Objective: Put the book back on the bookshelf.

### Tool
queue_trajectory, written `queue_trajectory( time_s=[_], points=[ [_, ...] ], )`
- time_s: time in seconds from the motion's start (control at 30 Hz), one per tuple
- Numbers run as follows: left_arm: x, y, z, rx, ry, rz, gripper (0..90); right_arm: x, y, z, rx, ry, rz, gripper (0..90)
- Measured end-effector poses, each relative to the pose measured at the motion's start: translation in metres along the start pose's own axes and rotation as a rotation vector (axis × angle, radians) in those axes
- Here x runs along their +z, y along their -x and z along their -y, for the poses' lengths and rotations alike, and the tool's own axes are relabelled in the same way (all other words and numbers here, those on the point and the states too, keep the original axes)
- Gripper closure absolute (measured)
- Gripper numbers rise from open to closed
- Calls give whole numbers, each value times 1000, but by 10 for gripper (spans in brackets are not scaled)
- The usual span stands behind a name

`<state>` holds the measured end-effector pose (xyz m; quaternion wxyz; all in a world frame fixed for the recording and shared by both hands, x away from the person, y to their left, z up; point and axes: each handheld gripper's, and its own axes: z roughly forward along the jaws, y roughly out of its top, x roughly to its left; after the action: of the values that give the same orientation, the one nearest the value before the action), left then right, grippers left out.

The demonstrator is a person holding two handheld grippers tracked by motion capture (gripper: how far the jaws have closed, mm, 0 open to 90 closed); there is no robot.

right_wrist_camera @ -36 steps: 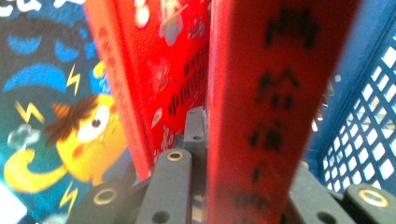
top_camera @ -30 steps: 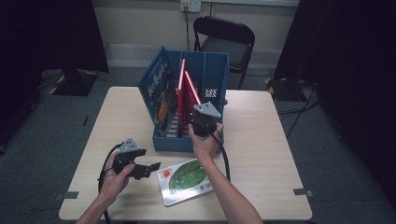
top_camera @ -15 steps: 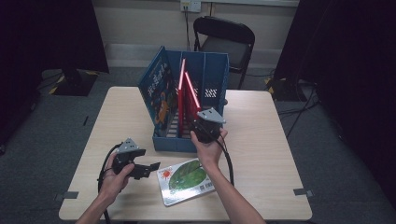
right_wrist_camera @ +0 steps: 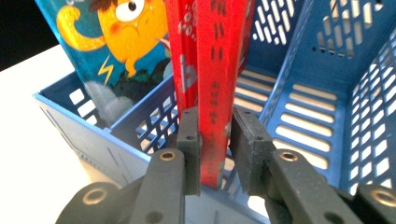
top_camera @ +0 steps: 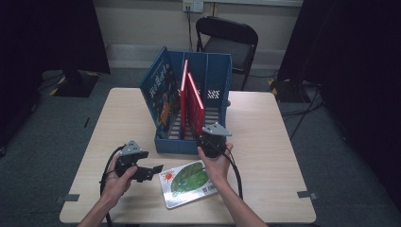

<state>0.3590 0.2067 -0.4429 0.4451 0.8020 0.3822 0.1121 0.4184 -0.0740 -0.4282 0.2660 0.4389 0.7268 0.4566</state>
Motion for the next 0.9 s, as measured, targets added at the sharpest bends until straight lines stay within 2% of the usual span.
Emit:
queue_trajectory(
  time_s=[0.1, 0.13, 0.4, 0.5, 0.57, 0.63, 0.67, 0.73, 0.83, 0.9],
  points=[
    [0, 0, 0, 0, -1, 1, 159, 1, -2, 0, -1, 2, 7, 751],
    [0, 0, 0, 1, -1, 1, 159, 2, -3, -1, -22, 2, 24, 756],
    [1, 0, 0, 0, -3, 3, 159, 4, -4, 0, -6, 19, 54, 771],
    [1, 1, 0, 5, -4, 5, 159, 4, -4, 0, -8, 21, 52, 766],
    [1, 1, 0, 4, -5, 5, 159, 5, -2, -1, -10, 18, 23, 739],
    [2, 0, 0, 0, -3, 5, 160, 5, 0, -5, -4, 22, 29, 701],
    [2, 0, 0, 0, -3, 5, 159, 6, 0, -9, -5, 26, 16, 698],
    [2, 0, 0, 3, -3, 5, 160, 7, -1, -15, -8, 34, 20, 699],
    [1, 1, 0, 2, -8, 7, 160, 12, -1, -24, 12, 21, 25, 710],
    [1, 1, 0, 3, -9, 8, 160, 16, -2, -25, 19, 21, 48, 751]
  ],
)
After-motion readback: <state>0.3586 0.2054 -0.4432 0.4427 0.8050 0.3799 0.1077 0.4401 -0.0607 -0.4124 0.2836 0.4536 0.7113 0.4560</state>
